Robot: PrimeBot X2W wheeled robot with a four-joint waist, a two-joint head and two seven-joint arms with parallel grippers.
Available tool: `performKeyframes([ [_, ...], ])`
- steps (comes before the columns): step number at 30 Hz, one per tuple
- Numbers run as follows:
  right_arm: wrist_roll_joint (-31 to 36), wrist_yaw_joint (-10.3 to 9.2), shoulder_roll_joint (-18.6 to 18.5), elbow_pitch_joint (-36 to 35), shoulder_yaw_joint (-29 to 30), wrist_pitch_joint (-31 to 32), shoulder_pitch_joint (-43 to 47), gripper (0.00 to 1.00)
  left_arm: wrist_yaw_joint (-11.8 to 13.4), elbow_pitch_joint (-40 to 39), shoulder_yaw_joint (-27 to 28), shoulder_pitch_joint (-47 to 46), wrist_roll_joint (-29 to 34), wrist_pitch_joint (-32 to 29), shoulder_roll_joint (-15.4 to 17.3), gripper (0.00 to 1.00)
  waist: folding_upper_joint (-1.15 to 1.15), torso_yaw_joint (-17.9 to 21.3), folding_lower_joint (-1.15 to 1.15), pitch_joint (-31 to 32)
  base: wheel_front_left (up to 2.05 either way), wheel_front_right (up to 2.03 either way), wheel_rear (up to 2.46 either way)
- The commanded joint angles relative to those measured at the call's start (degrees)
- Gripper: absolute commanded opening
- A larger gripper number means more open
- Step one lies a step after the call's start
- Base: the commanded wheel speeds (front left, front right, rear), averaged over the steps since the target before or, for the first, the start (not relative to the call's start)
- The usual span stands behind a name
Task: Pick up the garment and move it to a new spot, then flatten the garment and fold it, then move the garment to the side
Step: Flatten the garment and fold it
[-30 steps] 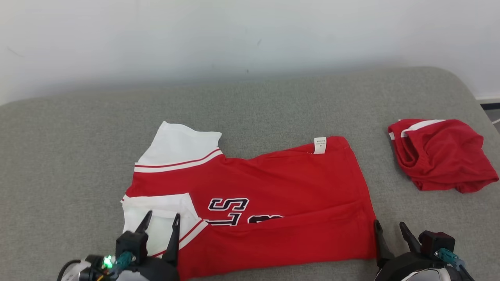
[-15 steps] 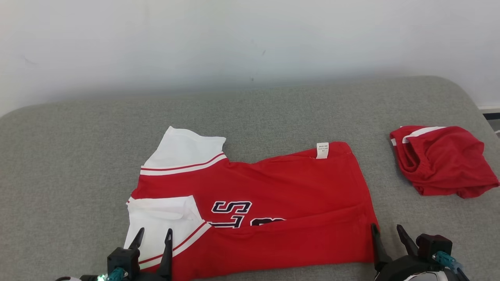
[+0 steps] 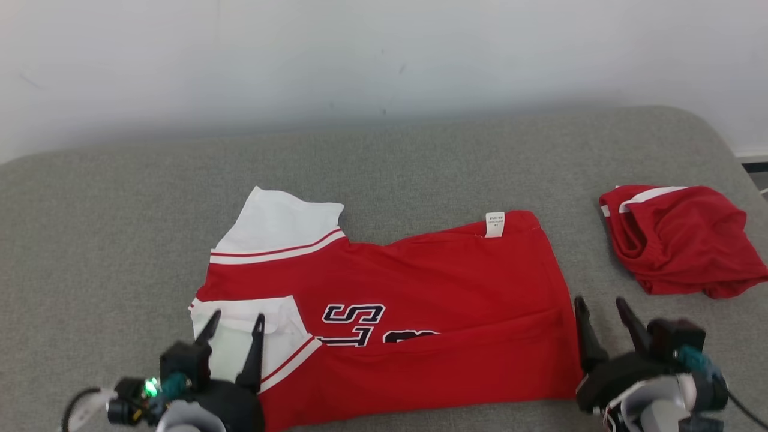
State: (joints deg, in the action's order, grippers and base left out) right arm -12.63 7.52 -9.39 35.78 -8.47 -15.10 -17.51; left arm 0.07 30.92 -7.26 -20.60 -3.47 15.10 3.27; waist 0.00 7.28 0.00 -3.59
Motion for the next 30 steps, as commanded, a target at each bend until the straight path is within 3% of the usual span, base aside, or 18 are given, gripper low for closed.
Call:
performKeyframes([
  [1,0.0,-0.07,-0.7,-0.4,-0.7,0.0,-2.4,1.00,-0.7,1.3,0.1,-2.7,0.8,0.0,1.3,1.00,0.00,-0.3,0.00,-1.5,0.00,0.00,0.00],
  [6,0.5,-0.07,-2.1,0.3,-2.9,0.0,-8.2,1.00,-3.3,5.3,-0.4,-9.5,0.6,0.0,2.4,1.00,0.00,-0.6,0.00,-3.8,0.00,0.00,0.00],
  [14,-1.4,-0.07,-4.7,7.7,-6.8,0.0,-20.4,1.00,-6.9,18.2,-5.8,-26.6,2.7,-1.7,5.1,1.00,0.00,-1.6,0.00,-8.5,0.00,0.00,0.00],
  [21,-5.5,-0.07,-5.4,18.3,-12.7,0.0,-29.8,1.00,-7.5,25.4,-12.5,-38.6,1.2,-5.2,5.4,1.00,0.00,-2.1,0.00,-12.3,0.00,0.00,0.00],
  [30,-12.1,-0.06,-5.2,27.2,-19.6,2.0,-36.5,1.00,-7.5,28.9,-23.5,-47.0,-7.0,-5.7,6.2,1.00,0.00,-2.9,0.00,-15.5,0.00,0.00,0.00],
])
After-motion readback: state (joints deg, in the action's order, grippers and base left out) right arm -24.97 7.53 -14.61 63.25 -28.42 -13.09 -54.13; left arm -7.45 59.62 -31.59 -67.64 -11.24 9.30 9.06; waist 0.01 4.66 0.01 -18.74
